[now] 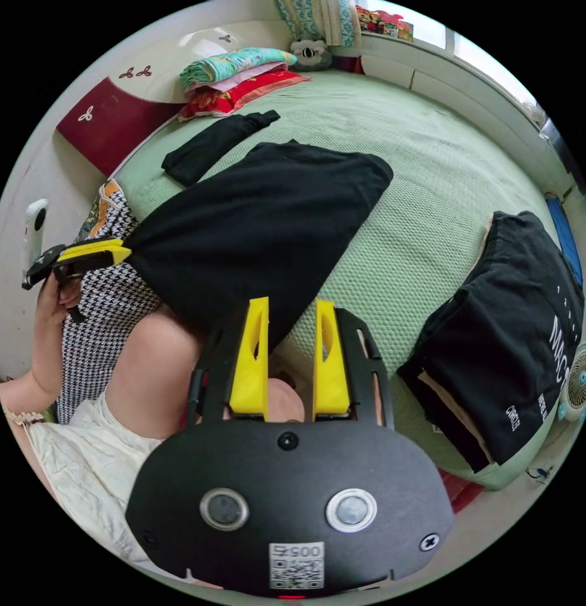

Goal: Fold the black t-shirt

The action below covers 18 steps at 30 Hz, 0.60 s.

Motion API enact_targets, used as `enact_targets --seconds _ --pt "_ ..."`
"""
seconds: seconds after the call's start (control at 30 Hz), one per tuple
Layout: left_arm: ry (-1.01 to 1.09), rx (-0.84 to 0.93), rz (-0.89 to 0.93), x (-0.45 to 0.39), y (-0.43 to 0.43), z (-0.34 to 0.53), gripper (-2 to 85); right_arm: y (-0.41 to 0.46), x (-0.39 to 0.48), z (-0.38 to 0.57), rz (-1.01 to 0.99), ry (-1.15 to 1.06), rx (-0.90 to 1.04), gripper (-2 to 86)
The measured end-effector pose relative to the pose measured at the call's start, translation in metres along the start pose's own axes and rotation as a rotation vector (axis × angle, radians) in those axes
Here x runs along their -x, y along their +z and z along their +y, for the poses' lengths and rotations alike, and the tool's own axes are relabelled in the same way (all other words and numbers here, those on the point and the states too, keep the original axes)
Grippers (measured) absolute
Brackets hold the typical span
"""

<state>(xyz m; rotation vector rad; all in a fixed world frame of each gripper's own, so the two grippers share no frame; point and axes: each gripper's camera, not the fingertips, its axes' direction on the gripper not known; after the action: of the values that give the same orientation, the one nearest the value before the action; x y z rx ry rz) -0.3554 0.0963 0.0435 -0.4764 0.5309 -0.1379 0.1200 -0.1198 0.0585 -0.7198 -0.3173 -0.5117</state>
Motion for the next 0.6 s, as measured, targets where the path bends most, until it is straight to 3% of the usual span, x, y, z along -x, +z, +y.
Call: enact_targets --seconds 0.13,0.37,0.6 --pt "-0.110 0.171 -0.158 0.035 0.046 0.013 4.3 0.008 -0.005 0.001 0.011 0.022 0.002 11.8" --pt "-0.099 -0.053 0.065 0.052 0.033 0.042 13.1 0.013 -0.015 -0.010 0.061 0.040 -0.042 13.6" --pt "-0.073 -0.146 0.031 0.053 0.033 0.034 17.6 0.020 -0.032 -0.039 0.056 0.108 -0.154 15.6"
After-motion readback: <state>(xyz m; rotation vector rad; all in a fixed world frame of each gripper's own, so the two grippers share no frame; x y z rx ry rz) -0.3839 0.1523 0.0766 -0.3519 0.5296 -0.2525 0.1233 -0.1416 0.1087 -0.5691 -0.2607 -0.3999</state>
